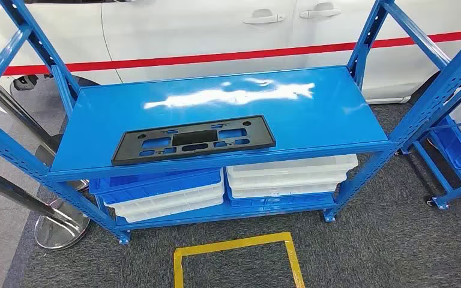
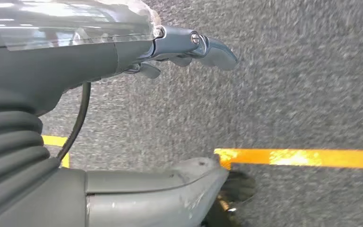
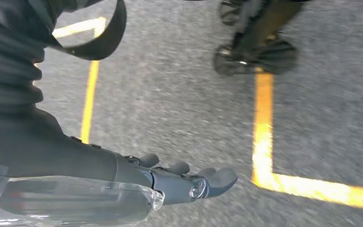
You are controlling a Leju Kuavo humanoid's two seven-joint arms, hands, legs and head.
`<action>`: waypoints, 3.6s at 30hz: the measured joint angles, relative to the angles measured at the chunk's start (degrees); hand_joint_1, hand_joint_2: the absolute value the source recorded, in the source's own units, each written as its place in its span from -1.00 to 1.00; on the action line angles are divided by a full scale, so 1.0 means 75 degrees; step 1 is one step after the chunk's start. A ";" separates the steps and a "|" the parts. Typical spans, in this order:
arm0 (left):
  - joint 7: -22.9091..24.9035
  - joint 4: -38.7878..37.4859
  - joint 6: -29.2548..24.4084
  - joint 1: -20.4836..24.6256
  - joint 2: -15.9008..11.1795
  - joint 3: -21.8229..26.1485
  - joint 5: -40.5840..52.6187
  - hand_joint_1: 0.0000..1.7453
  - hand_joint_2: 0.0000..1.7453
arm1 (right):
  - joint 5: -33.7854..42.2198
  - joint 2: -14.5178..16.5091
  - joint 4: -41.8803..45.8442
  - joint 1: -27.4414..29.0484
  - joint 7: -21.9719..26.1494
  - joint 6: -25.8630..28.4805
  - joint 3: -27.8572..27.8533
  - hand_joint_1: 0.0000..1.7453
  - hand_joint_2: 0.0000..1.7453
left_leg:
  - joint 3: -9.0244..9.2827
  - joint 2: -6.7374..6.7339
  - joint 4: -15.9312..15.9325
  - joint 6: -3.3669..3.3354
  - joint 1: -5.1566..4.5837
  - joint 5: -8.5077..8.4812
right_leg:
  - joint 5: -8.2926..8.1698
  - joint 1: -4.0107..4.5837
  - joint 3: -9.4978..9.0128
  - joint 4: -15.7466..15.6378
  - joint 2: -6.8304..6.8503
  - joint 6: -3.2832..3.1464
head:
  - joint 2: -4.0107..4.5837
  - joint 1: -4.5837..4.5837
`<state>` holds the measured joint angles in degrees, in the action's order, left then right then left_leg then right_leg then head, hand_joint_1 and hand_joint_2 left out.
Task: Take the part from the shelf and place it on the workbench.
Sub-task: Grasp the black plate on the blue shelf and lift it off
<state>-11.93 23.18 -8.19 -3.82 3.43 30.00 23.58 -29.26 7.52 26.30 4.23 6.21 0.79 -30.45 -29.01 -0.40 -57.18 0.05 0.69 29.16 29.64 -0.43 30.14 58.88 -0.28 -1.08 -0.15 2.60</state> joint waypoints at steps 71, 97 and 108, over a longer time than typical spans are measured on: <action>-0.1964 -0.0768 -0.1524 0.1542 0.0959 0.3797 0.4237 -1.00 -1.00 | -0.3497 -0.1822 0.9377 -0.1354 0.0137 0.3530 0.8011 -1.00 1.00 | -0.0398 0.0013 -0.0056 -0.0400 -0.0019 -0.0328 | 0.0628 -0.0049 0.1432 0.2151 0.0018 0.0375 | 0.0000 -0.0014; -0.1530 -0.0796 -0.1647 0.2075 0.0915 0.3154 0.3921 -1.00 -1.00 | -0.4060 -0.1081 0.6394 -0.3090 -0.0014 0.3765 0.9841 -1.00 1.00 | -0.0542 0.0070 -0.0096 -0.0301 0.0008 -0.0436 | -0.0185 -0.0063 0.0581 0.0307 0.0028 0.0357 | 0.0000 -0.0017; -0.1423 -0.0860 -0.1374 0.2137 0.0886 0.2949 0.3764 -1.00 -1.00 | -0.3826 -0.0841 0.5755 -0.3435 -0.0082 0.3779 0.9896 -1.00 1.00 | -0.0532 0.0068 -0.0111 -0.0350 -0.0161 -0.0396 | -0.0464 0.0118 0.0515 -0.0001 0.0059 0.0024 | 0.0000 -0.0019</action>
<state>-22.61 16.73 -18.49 12.21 10.08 52.12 51.81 -57.95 1.21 69.47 -21.54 5.59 29.13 43.77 -33.00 0.10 -58.01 -2.57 -0.52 26.19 26.16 0.45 34.00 58.87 0.16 -0.90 -0.15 2.46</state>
